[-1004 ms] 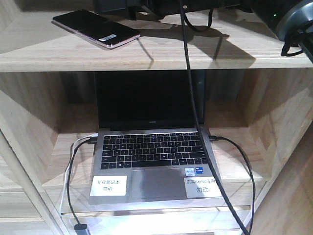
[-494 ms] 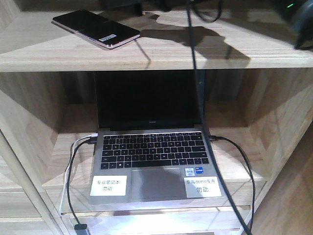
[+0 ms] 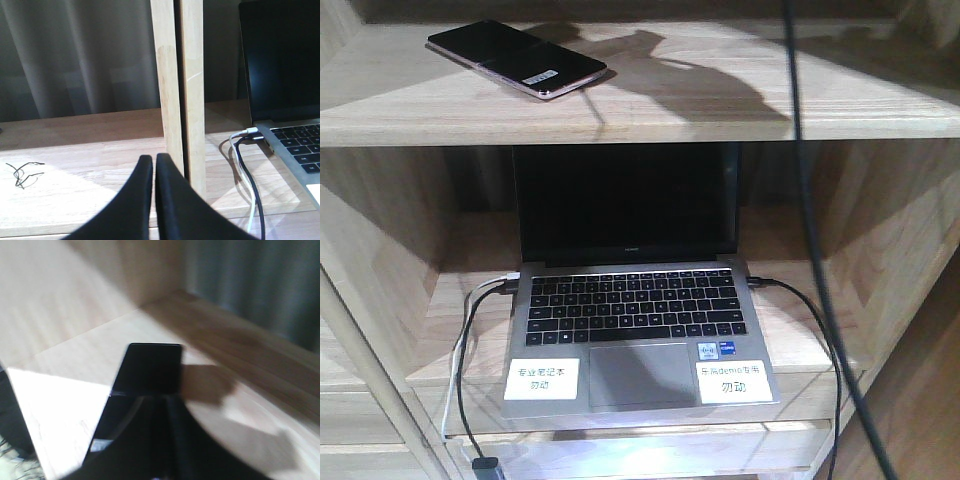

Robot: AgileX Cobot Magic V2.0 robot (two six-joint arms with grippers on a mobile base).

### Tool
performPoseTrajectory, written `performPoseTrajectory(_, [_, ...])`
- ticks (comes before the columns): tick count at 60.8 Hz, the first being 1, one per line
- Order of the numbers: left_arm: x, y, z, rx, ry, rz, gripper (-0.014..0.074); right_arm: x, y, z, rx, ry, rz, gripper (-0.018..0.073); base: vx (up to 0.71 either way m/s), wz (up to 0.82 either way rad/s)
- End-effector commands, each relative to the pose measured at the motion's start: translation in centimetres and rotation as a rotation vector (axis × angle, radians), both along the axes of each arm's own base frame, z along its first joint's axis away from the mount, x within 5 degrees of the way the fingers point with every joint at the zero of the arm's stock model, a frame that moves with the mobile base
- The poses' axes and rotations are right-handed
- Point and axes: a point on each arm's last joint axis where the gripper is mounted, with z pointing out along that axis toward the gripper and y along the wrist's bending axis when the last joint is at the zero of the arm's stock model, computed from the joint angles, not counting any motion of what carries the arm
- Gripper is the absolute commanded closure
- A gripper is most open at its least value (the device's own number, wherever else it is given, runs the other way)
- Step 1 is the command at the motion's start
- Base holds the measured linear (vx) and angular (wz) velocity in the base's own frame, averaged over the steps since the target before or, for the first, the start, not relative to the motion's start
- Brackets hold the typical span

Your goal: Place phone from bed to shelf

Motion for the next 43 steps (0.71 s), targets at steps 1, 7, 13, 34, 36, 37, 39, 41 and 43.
performPoseTrajectory(1, [-0.1, 0.0, 1.6, -0.004, -0.106, -0.004, 0.0596, -2.6, -1.5, 3.8, 0.057, -0.102, -0.077, 0.0563, 0.00, 0.00])
performPoseTrajectory(7, [-0.1, 0.0, 1.6, -0.004, -0.106, -0.004, 0.0596, -3.3, -2.1, 4.3, 0.042, -0.115, -0.119, 0.0563, 0.00, 0.00])
performPoseTrajectory(13, [-0.1, 0.0, 1.6, -0.004, -0.106, -0.004, 0.0596, -3.9, -2.8, 5.1, 0.028, -0.148, -0.164, 0.0563, 0.00, 0.00])
performPoseTrajectory(34, [-0.1, 0.0, 1.6, -0.004, -0.106, -0.004, 0.0596, -5.0, -4.0, 6.3, 0.005, -0.250, -0.241, 0.0563, 0.00, 0.00])
performPoseTrajectory(36, [-0.1, 0.0, 1.6, -0.004, -0.106, -0.004, 0.0596, -5.0, -4.0, 6.0, 0.010, -0.262, -0.244, 0.0563, 0.00, 0.00])
performPoseTrajectory(37, [-0.1, 0.0, 1.6, -0.004, -0.106, -0.004, 0.0596, -5.0, -4.0, 5.9, 0.013, -0.265, -0.246, 0.0563, 0.00, 0.00])
performPoseTrajectory(39, [-0.1, 0.0, 1.6, -0.004, -0.106, -0.004, 0.0596, -5.0, -4.1, 5.4, 0.022, -0.275, -0.256, 0.0563, 0.00, 0.00])
performPoseTrajectory(41, [-0.1, 0.0, 1.6, -0.004, -0.106, -0.004, 0.0596, -4.8, -4.1, 4.5, 0.023, -0.270, -0.264, 0.0563, 0.00, 0.00])
performPoseTrajectory(43, [-0.1, 0.0, 1.6, -0.004, -0.106, -0.004, 0.0596, -4.9, -4.2, 4.0, 0.021, -0.282, -0.271, 0.0563, 0.00, 0.00])
